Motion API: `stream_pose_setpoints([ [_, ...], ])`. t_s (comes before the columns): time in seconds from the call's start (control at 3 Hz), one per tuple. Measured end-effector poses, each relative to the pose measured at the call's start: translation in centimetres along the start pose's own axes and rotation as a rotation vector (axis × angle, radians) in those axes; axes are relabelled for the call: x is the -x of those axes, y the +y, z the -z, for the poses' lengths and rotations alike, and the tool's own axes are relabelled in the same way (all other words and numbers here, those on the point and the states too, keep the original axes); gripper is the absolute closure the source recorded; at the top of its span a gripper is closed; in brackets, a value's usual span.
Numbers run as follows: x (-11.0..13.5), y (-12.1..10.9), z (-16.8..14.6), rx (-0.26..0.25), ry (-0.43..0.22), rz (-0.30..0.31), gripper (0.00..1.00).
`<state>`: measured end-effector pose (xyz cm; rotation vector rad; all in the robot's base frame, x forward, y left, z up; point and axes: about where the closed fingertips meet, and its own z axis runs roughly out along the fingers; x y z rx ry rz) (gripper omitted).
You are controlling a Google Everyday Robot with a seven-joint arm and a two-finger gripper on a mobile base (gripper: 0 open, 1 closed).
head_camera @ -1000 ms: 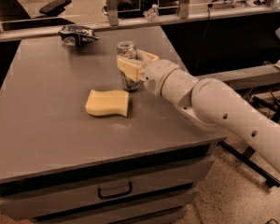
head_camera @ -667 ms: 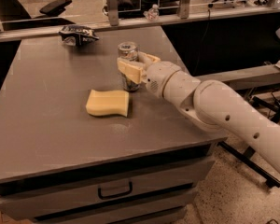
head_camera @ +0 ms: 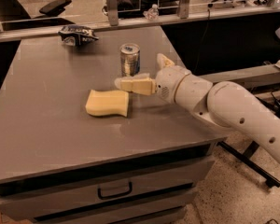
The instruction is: Place redbull can upright
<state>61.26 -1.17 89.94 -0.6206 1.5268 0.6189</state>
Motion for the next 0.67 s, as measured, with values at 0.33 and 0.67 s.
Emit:
stream_pose_setpoints([
  [0.33,-1.0,-1.1,3.5,0.000,0.088,0.043,0.00],
  [0.67,-1.6,-1.7,6.0,-0.009,0.149,0.069,0.00],
])
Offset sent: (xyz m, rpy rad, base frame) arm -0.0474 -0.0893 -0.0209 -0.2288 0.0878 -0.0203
